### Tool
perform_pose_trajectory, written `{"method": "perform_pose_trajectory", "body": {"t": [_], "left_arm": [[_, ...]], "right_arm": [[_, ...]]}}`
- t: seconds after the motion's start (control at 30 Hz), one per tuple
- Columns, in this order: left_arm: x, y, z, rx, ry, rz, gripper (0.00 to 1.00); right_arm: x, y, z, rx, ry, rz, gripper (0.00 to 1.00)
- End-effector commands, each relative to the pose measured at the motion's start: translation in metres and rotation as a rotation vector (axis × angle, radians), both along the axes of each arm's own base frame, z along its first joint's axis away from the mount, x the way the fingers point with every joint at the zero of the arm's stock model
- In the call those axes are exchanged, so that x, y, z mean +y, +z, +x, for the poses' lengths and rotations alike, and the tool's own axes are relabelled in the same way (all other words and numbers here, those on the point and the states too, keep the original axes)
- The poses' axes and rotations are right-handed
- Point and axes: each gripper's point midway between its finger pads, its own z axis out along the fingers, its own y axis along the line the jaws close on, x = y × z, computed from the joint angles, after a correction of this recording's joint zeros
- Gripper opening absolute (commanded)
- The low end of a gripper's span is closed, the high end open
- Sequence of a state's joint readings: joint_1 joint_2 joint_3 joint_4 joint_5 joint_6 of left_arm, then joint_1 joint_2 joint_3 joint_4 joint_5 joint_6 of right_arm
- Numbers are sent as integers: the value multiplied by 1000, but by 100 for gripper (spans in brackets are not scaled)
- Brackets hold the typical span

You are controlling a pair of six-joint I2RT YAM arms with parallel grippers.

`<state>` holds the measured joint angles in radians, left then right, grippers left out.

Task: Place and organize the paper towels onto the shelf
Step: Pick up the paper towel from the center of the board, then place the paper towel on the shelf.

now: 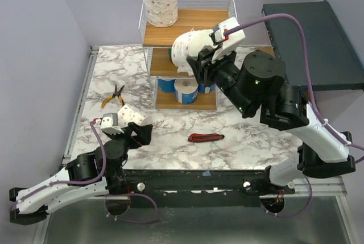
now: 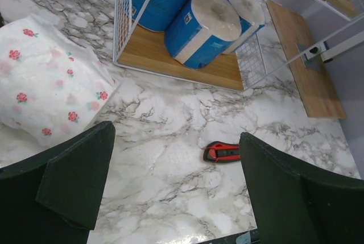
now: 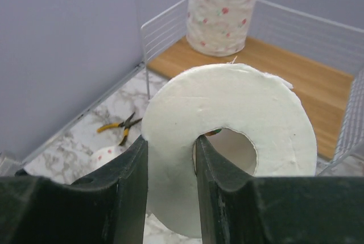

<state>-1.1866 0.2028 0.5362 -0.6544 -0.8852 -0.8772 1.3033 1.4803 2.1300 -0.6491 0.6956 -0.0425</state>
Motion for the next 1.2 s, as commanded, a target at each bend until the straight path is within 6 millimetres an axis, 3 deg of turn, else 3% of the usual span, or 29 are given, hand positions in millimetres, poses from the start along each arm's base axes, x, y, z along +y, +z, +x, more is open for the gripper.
{"method": "perform_pose_trajectory", "body": {"t": [0.0, 0.17, 0.43, 0.63, 1.03, 1.17], "left_arm": [[-21, 30, 5, -65, -56, -12, 94], [-38, 42, 9, -88, -94, 16, 94], [-59, 51, 11, -97, -155, 57, 95], [-66, 51, 14, -103, -178, 79, 95], [-72, 60, 22, -120, -194, 81, 95], [-77, 64, 25, -124, -200, 70, 95]], "right_arm": [[-7, 33, 17, -123, -124, -1, 35], [-4, 48, 41, -185, -214, -21, 36], [-2, 42, 92, -178, -320, -9, 38], [-5, 43, 120, -178, -344, 19, 39], [0, 47, 132, -179, -314, 61, 41], [8, 37, 133, -156, -289, 45, 43]]}}
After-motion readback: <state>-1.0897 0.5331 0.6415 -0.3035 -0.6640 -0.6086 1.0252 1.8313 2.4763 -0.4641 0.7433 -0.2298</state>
